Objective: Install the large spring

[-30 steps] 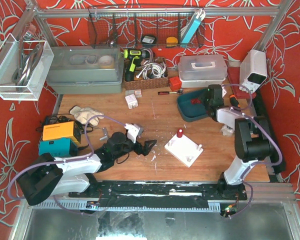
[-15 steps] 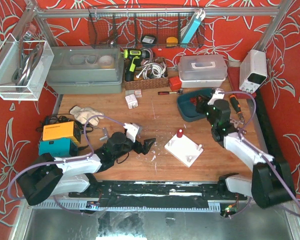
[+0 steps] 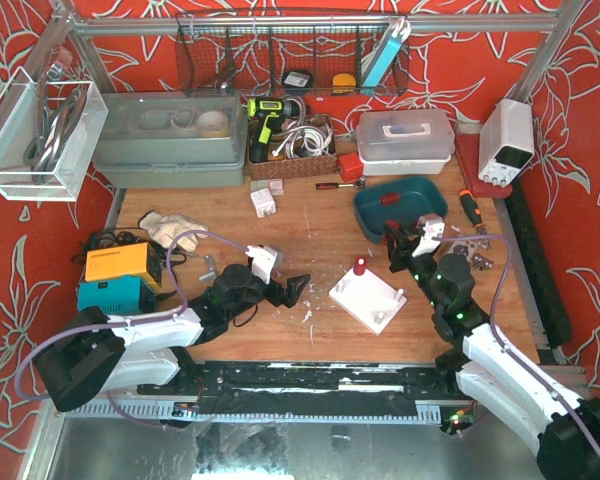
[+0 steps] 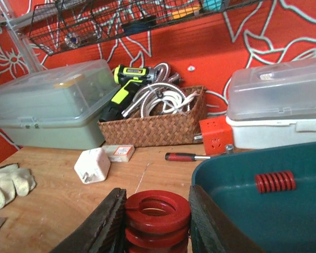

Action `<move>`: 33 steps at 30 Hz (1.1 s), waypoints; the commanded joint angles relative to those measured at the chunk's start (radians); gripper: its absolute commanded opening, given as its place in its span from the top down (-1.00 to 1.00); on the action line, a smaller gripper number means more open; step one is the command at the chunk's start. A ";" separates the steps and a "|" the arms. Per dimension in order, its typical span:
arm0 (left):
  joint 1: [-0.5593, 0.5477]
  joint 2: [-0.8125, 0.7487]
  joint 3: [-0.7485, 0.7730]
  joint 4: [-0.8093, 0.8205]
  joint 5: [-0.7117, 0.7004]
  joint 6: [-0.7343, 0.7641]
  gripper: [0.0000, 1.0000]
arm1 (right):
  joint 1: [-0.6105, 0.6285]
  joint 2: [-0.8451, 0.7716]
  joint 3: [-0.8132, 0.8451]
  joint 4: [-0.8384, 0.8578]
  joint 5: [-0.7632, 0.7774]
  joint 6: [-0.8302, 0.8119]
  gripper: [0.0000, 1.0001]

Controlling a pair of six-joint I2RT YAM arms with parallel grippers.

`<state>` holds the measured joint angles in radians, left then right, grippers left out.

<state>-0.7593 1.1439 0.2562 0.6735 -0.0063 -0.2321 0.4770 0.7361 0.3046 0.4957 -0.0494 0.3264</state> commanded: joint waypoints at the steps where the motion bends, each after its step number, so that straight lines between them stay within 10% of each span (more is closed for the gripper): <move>1: -0.005 -0.019 -0.001 0.023 -0.022 -0.003 -1.00 | 0.039 -0.056 -0.066 0.025 -0.020 0.004 1.00; 33: -0.002 -0.022 0.000 -0.027 -0.167 -0.055 -1.00 | 0.421 0.106 -0.173 0.282 0.222 -0.112 1.00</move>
<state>-0.7593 1.1160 0.2523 0.6510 -0.1520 -0.2749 0.8631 0.8234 0.1314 0.6777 0.1127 0.2447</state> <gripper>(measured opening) 0.998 0.330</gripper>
